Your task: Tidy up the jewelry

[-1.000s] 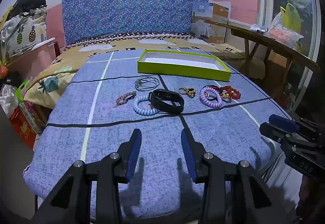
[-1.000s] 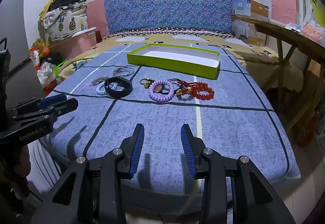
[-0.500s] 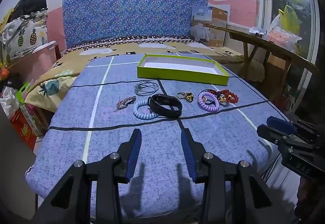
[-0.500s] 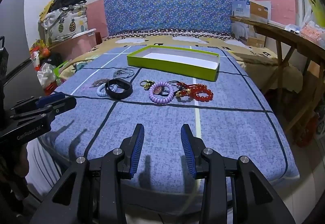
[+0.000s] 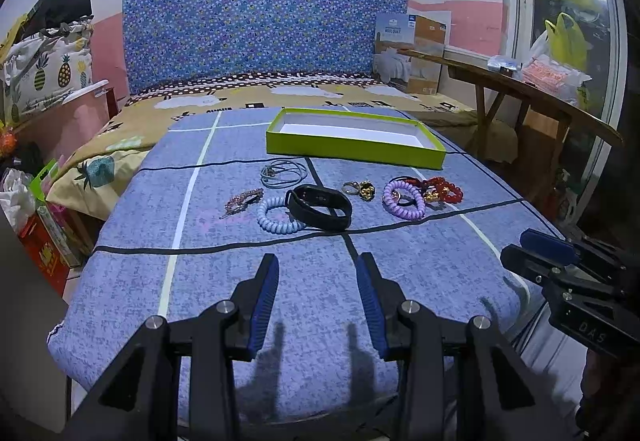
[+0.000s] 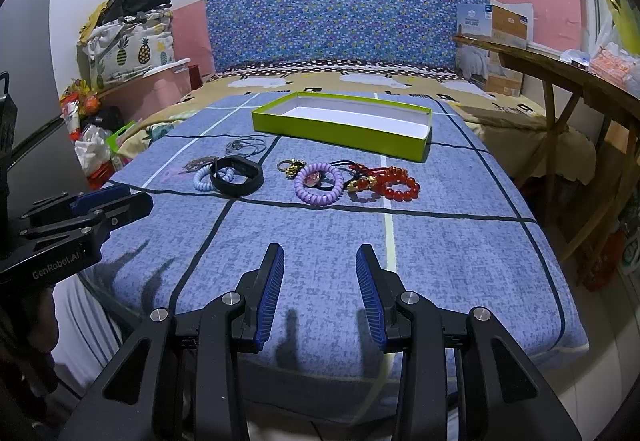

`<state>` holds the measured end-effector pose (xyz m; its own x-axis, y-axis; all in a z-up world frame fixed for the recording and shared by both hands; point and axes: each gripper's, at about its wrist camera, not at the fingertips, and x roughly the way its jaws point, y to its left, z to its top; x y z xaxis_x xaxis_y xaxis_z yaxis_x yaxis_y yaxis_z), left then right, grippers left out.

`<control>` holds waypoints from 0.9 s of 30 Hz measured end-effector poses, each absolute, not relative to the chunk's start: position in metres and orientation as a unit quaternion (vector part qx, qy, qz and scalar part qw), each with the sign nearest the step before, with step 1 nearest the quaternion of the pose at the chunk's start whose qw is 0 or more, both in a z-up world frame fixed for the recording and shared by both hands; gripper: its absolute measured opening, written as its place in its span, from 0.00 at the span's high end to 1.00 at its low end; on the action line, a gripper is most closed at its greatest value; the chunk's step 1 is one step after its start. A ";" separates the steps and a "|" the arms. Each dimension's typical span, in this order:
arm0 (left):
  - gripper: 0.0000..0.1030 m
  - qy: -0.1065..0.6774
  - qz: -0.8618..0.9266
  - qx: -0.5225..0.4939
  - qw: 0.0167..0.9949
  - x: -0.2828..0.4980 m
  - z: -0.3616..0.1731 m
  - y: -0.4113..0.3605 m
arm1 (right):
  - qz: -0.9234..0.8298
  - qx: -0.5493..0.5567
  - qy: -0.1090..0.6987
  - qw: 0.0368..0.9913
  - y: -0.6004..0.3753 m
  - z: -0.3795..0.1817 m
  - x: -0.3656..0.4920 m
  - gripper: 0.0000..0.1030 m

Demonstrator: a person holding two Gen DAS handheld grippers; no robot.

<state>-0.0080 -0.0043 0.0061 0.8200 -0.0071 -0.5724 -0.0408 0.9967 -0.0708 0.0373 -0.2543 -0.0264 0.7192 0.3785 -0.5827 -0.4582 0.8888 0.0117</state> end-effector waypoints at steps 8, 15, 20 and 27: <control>0.59 0.300 0.010 -0.039 0.953 -0.009 0.006 -0.005 | 0.227 -0.067 0.299 0.924 -0.253 -0.026 0.035 0.62; 0.59 0.300 0.010 -0.040 0.953 -0.009 0.006 -0.005 | 0.228 -0.067 0.300 0.924 -0.253 -0.026 0.034 0.62; 0.59 0.301 0.011 -0.039 0.953 -0.010 0.006 -0.004 | 0.229 -0.067 0.302 0.923 -0.253 -0.029 0.036 0.62; 0.59 0.302 0.011 -0.039 0.953 -0.010 0.005 -0.004 | 0.229 -0.067 0.303 0.923 -0.252 -0.031 0.036 0.62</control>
<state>-0.0103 -0.0039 0.0054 0.8179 -0.0035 -0.5753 -0.0440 0.9967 -0.0685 0.0359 -0.2522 -0.0307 0.7112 0.3817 -0.5903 -0.4628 0.8863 0.0155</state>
